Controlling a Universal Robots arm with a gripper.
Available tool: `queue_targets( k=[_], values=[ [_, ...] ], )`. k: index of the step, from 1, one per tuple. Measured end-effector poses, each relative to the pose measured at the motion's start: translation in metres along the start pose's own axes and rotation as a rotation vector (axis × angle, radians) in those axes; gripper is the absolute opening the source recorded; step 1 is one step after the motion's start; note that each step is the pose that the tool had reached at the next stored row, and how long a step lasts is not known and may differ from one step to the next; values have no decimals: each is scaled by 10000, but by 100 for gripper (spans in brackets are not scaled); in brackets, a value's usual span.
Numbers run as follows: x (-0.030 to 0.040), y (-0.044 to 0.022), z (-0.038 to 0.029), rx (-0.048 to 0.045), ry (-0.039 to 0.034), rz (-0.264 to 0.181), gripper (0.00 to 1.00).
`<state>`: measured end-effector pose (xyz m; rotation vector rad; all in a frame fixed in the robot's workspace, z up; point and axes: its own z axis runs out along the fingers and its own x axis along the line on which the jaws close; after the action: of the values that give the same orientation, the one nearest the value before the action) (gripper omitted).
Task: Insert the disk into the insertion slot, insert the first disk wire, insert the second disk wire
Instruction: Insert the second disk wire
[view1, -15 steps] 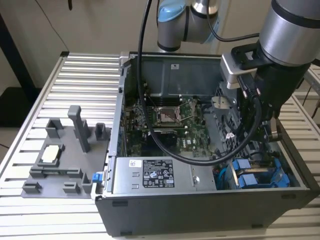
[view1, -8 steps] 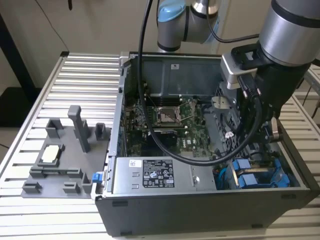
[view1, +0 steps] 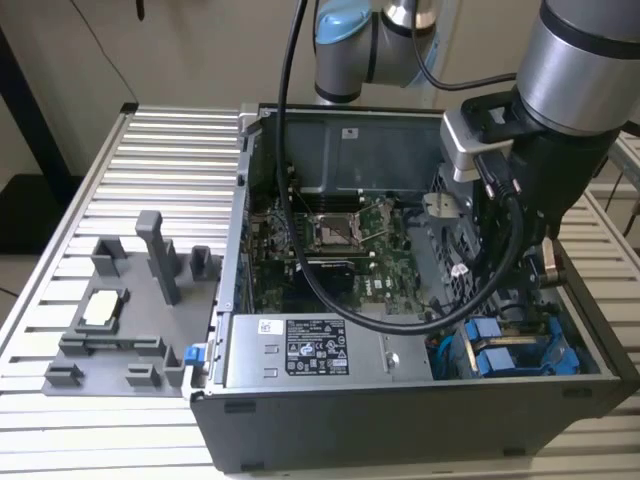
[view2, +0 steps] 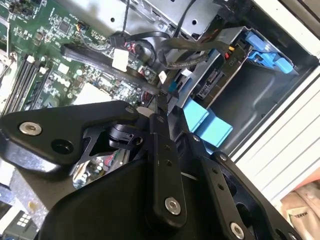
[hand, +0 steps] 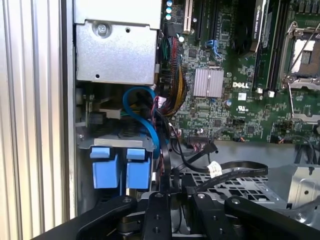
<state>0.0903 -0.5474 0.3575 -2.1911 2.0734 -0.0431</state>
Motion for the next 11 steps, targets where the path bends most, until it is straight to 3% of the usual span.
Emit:
queue_targets(
  k=[5, 11],
  values=[
    [0, 0, 3, -3, 11, -39, 24],
    [1, 4, 13, -22, -25, -346, 24]
  ],
)
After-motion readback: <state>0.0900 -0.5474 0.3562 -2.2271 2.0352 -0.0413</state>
